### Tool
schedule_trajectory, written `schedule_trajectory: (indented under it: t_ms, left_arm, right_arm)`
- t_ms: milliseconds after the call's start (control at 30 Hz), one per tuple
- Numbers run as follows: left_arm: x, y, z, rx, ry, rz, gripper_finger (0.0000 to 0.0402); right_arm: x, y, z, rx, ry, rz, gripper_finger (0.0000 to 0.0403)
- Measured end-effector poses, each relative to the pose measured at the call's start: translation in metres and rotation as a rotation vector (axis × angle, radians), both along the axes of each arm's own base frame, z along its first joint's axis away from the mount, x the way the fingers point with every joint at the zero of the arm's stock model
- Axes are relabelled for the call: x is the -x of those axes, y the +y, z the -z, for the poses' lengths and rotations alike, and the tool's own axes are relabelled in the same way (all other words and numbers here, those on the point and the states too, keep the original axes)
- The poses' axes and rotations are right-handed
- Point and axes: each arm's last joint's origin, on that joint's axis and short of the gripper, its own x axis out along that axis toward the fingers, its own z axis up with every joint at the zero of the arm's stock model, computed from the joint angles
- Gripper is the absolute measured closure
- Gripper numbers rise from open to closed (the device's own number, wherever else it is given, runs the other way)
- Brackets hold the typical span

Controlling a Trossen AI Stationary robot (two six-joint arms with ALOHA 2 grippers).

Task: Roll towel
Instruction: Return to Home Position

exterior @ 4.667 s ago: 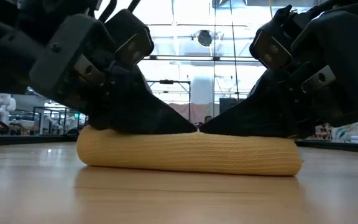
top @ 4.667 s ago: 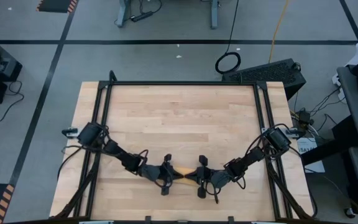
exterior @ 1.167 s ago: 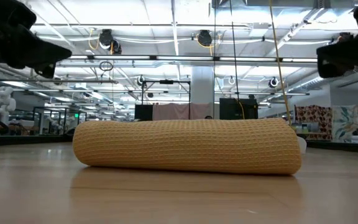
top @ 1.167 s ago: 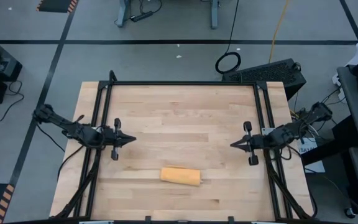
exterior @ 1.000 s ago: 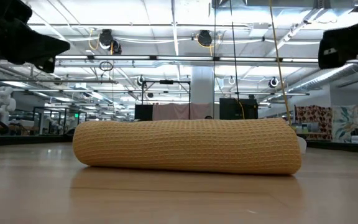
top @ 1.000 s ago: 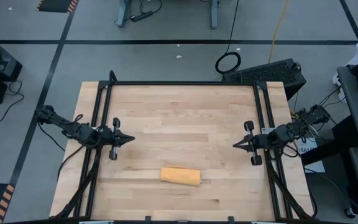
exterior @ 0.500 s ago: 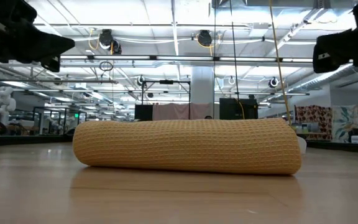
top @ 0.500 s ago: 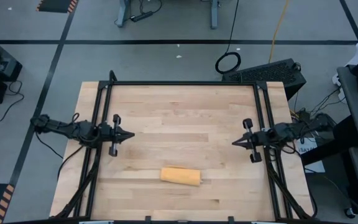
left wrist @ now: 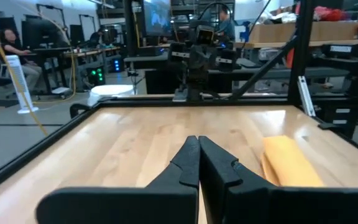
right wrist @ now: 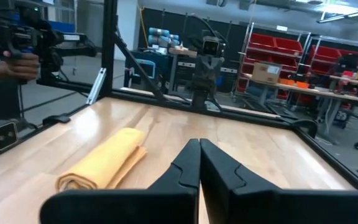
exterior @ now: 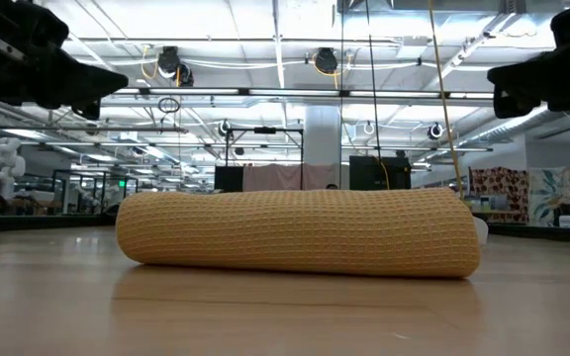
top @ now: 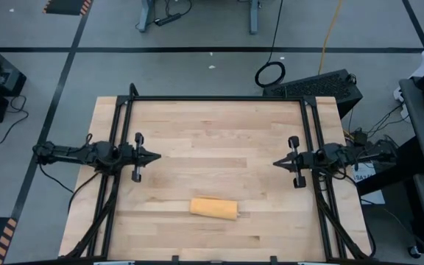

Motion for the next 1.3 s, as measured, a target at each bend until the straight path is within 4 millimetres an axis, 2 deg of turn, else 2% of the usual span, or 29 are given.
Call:
schedule_trajectory:
  t_ms: [433, 667, 900, 1300]
  left_arm:
    - [-0.0002, 0.0006, 0.0021, 0.126, 0.026, 0.102, 0.0400]
    - [0.0000, -0.0023, 0.0021, 0.082, 0.026, 0.132, 0.0400]
    - [-0.0003, 0.0019, 0.0021, 0.052, 0.023, 0.089, 0.0400]
    - [-0.0007, 0.0066, 0.0023, 0.035, 0.025, 0.042, 0.0400]
  right_arm:
    - [-0.0007, -0.0024, 0.0012, -0.065, 0.020, -0.015, 0.0403]
    - [-0.0007, -0.0018, 0.0016, -0.089, 0.027, -0.034, 0.0403]
    - [-0.0007, -0.0020, 0.0015, -0.075, 0.025, -0.029, 0.0403]
    - [-0.0015, -0.0091, 0.0011, -0.064, 0.016, 0.061, 0.0403]
